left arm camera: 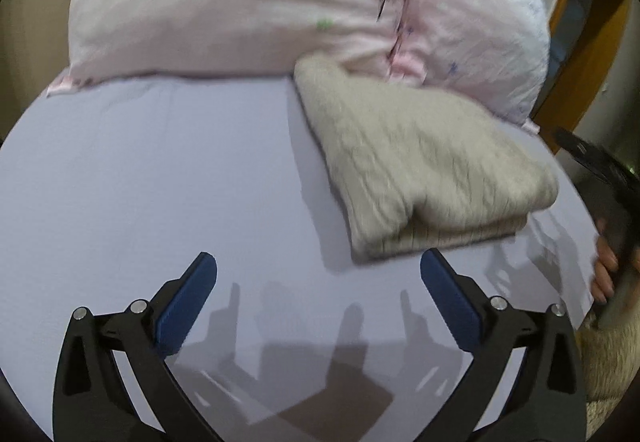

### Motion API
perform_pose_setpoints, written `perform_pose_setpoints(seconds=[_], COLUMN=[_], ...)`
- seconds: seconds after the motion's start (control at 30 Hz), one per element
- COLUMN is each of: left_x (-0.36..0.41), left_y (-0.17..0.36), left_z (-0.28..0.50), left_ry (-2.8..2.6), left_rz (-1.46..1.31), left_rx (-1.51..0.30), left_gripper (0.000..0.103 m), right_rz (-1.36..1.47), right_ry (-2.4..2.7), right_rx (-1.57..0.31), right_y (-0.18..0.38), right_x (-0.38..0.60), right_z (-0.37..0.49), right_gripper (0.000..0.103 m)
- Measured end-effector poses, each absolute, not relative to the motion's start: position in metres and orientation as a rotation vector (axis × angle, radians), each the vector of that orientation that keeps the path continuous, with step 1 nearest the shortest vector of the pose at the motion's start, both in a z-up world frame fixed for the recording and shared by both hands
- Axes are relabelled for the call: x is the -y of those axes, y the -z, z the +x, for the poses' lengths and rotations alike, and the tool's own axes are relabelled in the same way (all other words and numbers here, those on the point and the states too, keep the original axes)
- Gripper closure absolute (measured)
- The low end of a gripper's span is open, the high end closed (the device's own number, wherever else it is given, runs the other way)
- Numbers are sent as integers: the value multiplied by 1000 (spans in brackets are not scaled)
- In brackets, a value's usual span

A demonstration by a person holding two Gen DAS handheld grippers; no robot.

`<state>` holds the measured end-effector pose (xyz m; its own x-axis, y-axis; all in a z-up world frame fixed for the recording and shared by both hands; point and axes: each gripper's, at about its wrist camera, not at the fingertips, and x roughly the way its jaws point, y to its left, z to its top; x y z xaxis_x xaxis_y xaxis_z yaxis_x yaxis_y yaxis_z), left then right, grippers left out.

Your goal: Fold small clothes

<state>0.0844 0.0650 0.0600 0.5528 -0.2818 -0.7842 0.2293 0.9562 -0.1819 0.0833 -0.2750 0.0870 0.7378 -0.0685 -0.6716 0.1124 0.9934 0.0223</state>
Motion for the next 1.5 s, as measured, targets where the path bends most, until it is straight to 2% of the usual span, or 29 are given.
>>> perform_pose_setpoints(seconds=[0.13,0.5,0.87,1.07,1.5], left_x=[-45,-24,-22,-22,-22], left_y=[-47,-32,-31,-29,-30], left_z=[83,90,92,84,87], left_ry=[228,146,149,154,153], left_rz=[0,87,123,119,120], left_rx=[-1031,-1079,-1110,-1031,-1032], left_gripper=[1,1,1,1,1], right_rz=[5,-41,3,-20,-21], right_ry=[56,17,-11,-51,-54], right_rx=[-840,-969,-999,-995,-994], right_y=[-60,-12,-5,-4,-4], right_x=[246,201,207,201,201], right_z=[71,72,70,69,70], right_gripper=[2,2,2,2,2])
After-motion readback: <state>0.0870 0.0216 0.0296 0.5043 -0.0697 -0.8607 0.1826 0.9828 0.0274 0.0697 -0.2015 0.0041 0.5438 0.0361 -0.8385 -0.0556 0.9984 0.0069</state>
